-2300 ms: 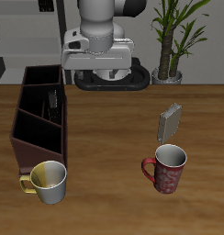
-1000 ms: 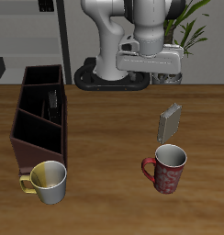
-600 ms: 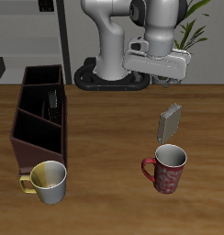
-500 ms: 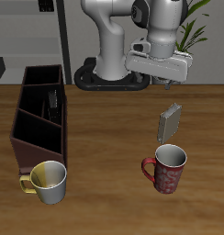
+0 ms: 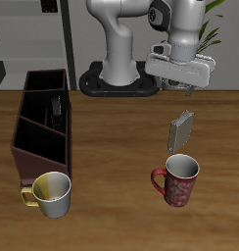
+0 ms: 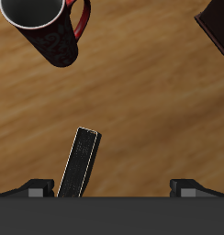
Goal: Place the black book into the right desk caddy's front compartment and place the yellow book into the right desk caddy's right compartment and place the red mug into the right desk caddy's left compartment
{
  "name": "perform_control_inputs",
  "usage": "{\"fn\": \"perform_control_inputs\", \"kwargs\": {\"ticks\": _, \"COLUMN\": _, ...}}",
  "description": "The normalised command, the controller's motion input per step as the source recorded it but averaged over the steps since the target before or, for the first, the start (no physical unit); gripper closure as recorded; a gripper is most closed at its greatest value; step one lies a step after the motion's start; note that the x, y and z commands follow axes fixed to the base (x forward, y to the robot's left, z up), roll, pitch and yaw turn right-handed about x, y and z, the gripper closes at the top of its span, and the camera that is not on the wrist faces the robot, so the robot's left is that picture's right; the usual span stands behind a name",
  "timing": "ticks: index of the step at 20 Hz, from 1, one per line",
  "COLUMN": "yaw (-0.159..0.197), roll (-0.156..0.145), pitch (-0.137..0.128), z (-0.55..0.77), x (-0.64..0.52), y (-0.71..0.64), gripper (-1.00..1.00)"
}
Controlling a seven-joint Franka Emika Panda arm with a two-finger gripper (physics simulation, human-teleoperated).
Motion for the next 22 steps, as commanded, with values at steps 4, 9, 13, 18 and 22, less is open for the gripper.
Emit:
{"fn": "perform_control_inputs", "kwargs": {"ticks": 4, "yaw": -0.017, "roll": -0.062, "pitch": -0.004, "z": -0.11, "x": 0.09, "y": 0.03, "gripper": -1.00}}
{"fn": "perform_control_inputs", "kwargs": {"ticks": 9, "yaw": -0.066, "roll": -0.018, "pitch": 0.049, "z": -0.20, "x": 0.16, "y": 0.02, "gripper": -1.00}}
{"fn": "perform_control_inputs", "kwargs": {"ticks": 13, "yaw": -0.006, "roll": 0.049, "pitch": 0.033, "z": -0.27, "x": -0.06, "y": 0.33, "gripper": -1.00}}
{"fn": "perform_control_inputs", "kwargs": {"ticks": 18, "yaw": -0.009, "roll": 0.024, "pitch": 0.013, "z": -0.18, "x": 0.06, "y": 0.21, "gripper": -1.00}}
{"fn": "perform_control_inputs", "kwargs": {"ticks": 22, "yaw": 0.020, "roll": 0.040, "pitch": 0.037, "z": -0.28, "x": 0.09, "y": 0.13, "gripper": -1.00}}
